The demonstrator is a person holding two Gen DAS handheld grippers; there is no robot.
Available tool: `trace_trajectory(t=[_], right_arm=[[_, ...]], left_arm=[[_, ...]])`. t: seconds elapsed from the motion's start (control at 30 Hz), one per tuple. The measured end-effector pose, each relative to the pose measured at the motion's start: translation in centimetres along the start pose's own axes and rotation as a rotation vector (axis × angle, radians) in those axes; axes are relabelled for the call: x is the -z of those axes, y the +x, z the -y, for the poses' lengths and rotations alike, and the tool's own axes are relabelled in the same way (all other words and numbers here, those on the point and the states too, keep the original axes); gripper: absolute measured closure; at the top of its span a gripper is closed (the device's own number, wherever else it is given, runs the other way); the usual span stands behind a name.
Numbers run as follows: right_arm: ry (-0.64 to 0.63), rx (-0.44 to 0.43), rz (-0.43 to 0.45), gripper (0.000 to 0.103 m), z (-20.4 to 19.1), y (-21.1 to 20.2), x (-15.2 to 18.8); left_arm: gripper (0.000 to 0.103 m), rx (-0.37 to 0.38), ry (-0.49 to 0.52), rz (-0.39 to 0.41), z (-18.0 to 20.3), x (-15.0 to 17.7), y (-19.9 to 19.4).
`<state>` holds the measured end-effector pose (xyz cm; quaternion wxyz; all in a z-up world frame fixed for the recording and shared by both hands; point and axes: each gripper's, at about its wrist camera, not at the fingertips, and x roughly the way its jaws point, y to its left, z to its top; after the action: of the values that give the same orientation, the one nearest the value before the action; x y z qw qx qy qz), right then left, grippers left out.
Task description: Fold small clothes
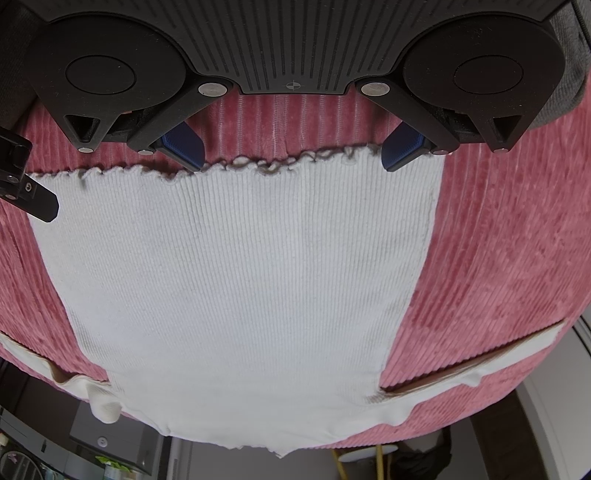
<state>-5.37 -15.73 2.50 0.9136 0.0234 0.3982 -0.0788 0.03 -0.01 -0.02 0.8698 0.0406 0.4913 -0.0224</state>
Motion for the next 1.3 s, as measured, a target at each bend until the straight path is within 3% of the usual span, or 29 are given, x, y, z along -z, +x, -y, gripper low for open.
trace_trajectory(t=[1.3], right_arm=[[0.005,-0.002,-0.001,0.004,0.25,-0.06,-0.09]], left_arm=[[0.000,0.000,0.001,-0.005,0.00,0.01,0.00]])
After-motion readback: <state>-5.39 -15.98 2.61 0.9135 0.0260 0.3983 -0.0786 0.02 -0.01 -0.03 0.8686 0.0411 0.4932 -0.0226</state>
